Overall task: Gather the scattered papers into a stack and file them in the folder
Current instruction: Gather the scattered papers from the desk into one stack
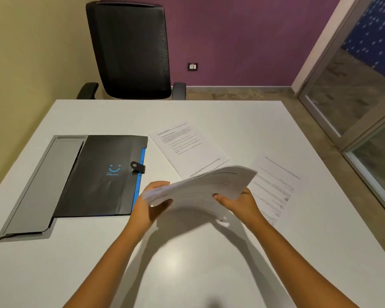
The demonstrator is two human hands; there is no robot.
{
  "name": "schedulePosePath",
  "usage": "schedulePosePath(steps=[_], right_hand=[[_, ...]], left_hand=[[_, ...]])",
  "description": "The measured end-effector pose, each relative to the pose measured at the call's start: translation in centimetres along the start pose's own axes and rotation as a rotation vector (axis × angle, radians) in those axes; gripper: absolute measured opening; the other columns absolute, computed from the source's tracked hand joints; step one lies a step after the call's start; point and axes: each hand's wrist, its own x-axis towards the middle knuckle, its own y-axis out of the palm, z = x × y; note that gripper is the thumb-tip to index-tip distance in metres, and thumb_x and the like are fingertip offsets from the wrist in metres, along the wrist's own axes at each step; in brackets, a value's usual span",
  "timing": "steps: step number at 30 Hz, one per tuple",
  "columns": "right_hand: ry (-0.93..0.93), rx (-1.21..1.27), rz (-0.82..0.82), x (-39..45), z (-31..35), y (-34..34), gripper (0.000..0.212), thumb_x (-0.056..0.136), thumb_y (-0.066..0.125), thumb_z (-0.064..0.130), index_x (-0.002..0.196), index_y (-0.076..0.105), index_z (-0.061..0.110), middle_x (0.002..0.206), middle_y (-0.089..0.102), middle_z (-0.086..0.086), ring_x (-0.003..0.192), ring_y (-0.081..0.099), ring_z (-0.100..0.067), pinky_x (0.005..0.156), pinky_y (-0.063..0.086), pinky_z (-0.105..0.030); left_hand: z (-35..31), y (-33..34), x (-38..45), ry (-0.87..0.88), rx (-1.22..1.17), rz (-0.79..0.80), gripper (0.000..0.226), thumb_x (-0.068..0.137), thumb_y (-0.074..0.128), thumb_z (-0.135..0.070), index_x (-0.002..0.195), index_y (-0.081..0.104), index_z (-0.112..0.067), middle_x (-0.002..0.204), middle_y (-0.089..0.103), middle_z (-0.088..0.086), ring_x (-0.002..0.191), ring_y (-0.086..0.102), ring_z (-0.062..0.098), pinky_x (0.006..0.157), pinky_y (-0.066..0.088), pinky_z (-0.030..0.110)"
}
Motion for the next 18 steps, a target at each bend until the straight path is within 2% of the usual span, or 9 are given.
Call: schedulePosePath(steps=[4, 6, 8, 10, 12, 13, 15, 17, 18], right_hand=[[0.05, -0.034, 0.028, -0.2, -0.7, 0.2, 0.028, 0.075, 0.078, 0.017, 0.081, 0.064, 0.041, 0.077, 0.071, 0.026, 0.077, 0.065, 0.011, 0.058, 0.049, -0.003], [0.093, -0.02, 0.034, 0.0, -1.3, 0.3, 0.028, 0.078, 0.074, 0.016, 0.081, 0.065, 0.043, 0.081, 0.071, 0.021, 0.079, 0.065, 0.003, 0.052, 0.049, -0.005], [0.13, -0.073, 0.039, 0.3, -1.8, 0.3, 0.02, 0.081, 0.069, 0.017, 0.085, 0.065, 0.036, 0.089, 0.071, 0.01, 0.078, 0.061, -0.001, 0.048, 0.05, -0.008], [0.129, -0.257, 0.029, 0.5, -2.5, 0.3, 0.01, 0.084, 0.066, 0.021, 0.093, 0.067, 0.018, 0.091, 0.07, -0.008, 0.076, 0.065, -0.014, 0.059, 0.055, -0.021], [0.135, -0.329, 0.009, 0.7, -3.2, 0.5, 0.021, 0.084, 0.064, 0.021, 0.096, 0.065, 0.004, 0.093, 0.07, -0.018, 0.088, 0.066, -0.031, 0.077, 0.056, -0.039], [0.139, -0.33, 0.0, 0.7, -3.4, 0.6, 0.023, 0.084, 0.065, 0.022, 0.096, 0.065, 0.003, 0.094, 0.07, -0.017, 0.09, 0.066, -0.032, 0.079, 0.055, -0.041], [0.115, -0.339, 0.02, 0.7, -3.6, 0.7, 0.026, 0.086, 0.065, 0.026, 0.106, 0.065, 0.009, 0.103, 0.071, -0.006, 0.092, 0.067, -0.022, 0.073, 0.056, -0.03], [0.089, -0.321, 0.071, 0.6, -3.8, 0.7, 0.031, 0.088, 0.063, 0.026, 0.117, 0.062, 0.017, 0.111, 0.068, 0.004, 0.094, 0.064, -0.012, 0.069, 0.052, -0.014], [0.094, -0.313, 0.088, 0.5, -4.0, 0.7, 0.032, 0.088, 0.064, 0.026, 0.118, 0.061, 0.019, 0.111, 0.067, 0.006, 0.093, 0.063, -0.009, 0.067, 0.05, -0.011]], left_hand=[[0.5, 1.2, 0.1, -0.029, 0.133, -0.003, 0.03, 0.083, 0.064, -0.007, 0.102, 0.052, -0.026, 0.1, 0.057, 0.002, 0.09, 0.053, 0.01, 0.085, 0.042, 0.027], [1.0, 1.6, 0.3, -0.079, 0.145, -0.035, 0.032, 0.084, 0.063, -0.01, 0.114, 0.056, -0.014, 0.107, 0.059, 0.007, 0.096, 0.052, 0.017, 0.086, 0.042, 0.029], [1.6, 1.8, 0.6, -0.126, 0.133, -0.063, 0.04, 0.084, 0.063, -0.011, 0.122, 0.053, -0.005, 0.115, 0.059, 0.012, 0.102, 0.051, 0.022, 0.09, 0.043, 0.034], [2.2, 1.8, 0.7, -0.146, 0.14, -0.092, 0.042, 0.085, 0.062, -0.01, 0.125, 0.051, -0.004, 0.118, 0.058, 0.013, 0.106, 0.052, 0.026, 0.093, 0.041, 0.035], [3.0, 1.6, 0.5, -0.171, 0.116, -0.117, 0.038, 0.086, 0.061, -0.012, 0.122, 0.052, -0.004, 0.115, 0.06, 0.013, 0.108, 0.054, 0.031, 0.092, 0.043, 0.036], [3.2, 1.5, 0.5, -0.178, 0.112, -0.133, 0.034, 0.087, 0.061, -0.014, 0.118, 0.055, -0.004, 0.109, 0.062, 0.013, 0.105, 0.056, 0.032, 0.089, 0.045, 0.037], [3.5, 1.4, 0.4, -0.174, 0.131, -0.167, 0.028, 0.087, 0.06, -0.017, 0.112, 0.059, -0.006, 0.099, 0.063, 0.006, 0.096, 0.06, 0.027, 0.078, 0.046, 0.031], [3.9, 1.3, 0.2, -0.167, 0.113, -0.172, 0.021, 0.087, 0.059, -0.019, 0.108, 0.06, -0.012, 0.094, 0.062, -0.004, 0.086, 0.059, 0.015, 0.068, 0.047, 0.019], [4.2, 1.2, -0.1, -0.179, 0.096, -0.168, 0.014, 0.088, 0.058, -0.019, 0.102, 0.059, -0.017, 0.09, 0.062, -0.009, 0.082, 0.059, 0.01, 0.063, 0.047, 0.015]])
